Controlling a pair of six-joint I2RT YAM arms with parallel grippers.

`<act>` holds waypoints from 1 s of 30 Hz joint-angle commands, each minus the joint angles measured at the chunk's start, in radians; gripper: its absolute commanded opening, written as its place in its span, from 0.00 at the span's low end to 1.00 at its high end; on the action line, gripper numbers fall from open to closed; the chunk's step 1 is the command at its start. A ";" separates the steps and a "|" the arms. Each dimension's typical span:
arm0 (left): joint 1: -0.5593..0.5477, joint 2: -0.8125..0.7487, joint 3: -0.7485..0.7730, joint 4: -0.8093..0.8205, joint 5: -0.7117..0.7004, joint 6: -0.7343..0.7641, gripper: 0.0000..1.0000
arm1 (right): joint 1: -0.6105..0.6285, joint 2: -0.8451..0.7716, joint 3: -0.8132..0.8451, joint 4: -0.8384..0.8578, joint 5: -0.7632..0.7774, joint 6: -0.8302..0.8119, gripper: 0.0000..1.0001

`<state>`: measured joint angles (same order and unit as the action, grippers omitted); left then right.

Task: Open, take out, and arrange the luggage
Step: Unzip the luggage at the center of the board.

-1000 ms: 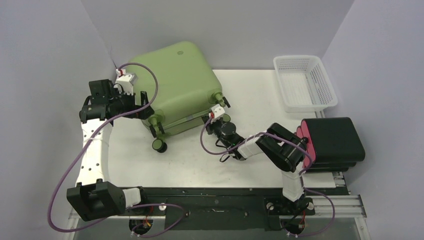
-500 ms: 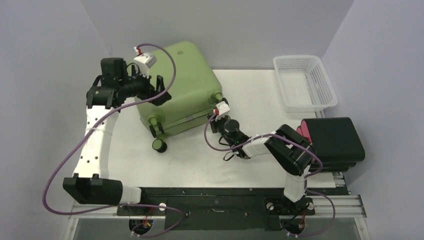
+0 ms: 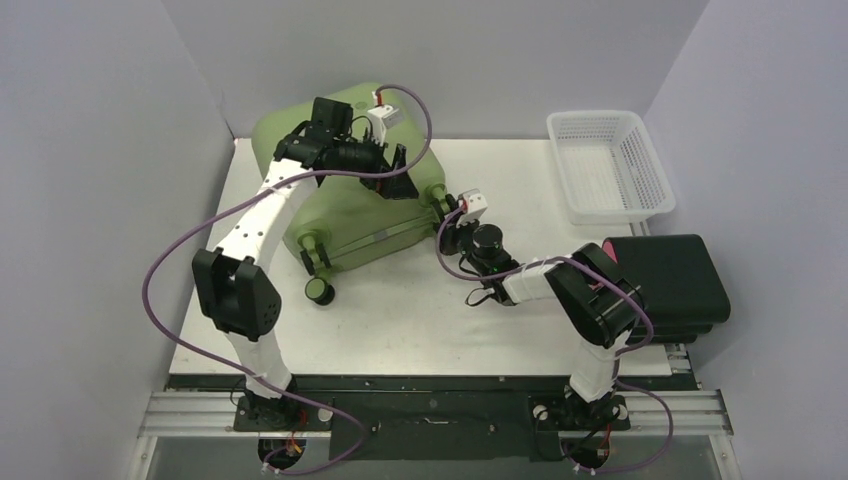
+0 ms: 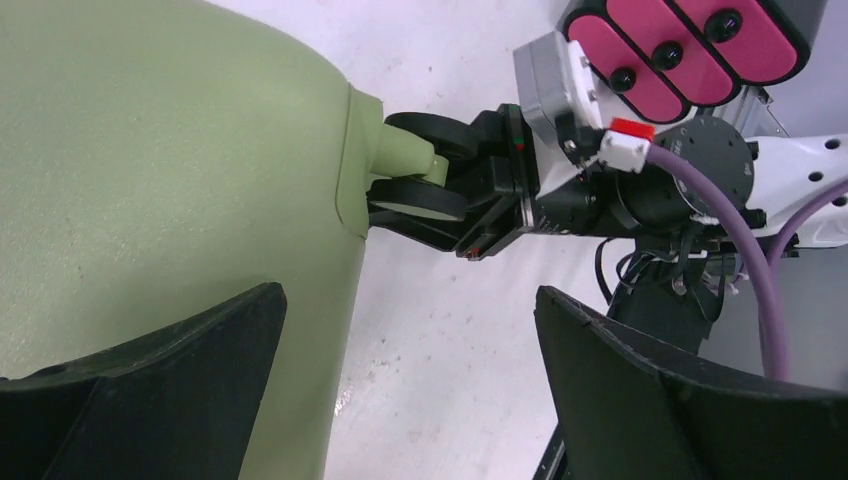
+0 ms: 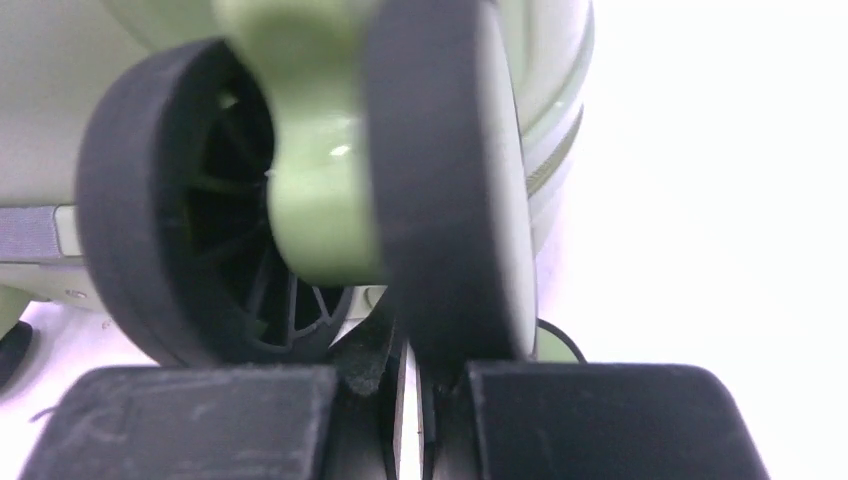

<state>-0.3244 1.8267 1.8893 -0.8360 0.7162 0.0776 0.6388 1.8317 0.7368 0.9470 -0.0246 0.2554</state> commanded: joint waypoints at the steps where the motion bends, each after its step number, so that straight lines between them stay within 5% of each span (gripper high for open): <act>1: 0.008 -0.027 -0.120 0.177 0.002 -0.031 0.96 | -0.109 -0.040 0.022 -0.037 -0.025 0.066 0.00; 9: 0.011 -0.034 -0.252 0.204 -0.099 0.012 0.96 | -0.223 -0.026 0.140 -0.202 -0.212 0.126 0.00; 18: -0.002 0.086 0.078 0.348 -0.084 -0.182 0.96 | -0.267 0.009 0.237 -0.291 -0.366 0.109 0.00; 25: -0.087 0.338 0.395 0.306 -0.104 -0.293 0.96 | -0.272 0.032 0.268 -0.329 -0.362 0.103 0.00; 30: -0.126 0.434 0.452 0.352 -0.111 -0.368 0.96 | -0.274 0.030 0.276 -0.340 -0.366 0.108 0.00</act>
<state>-0.4175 2.2013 2.2791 -0.5308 0.6155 -0.2012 0.3847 1.8465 0.9463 0.5964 -0.4351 0.3534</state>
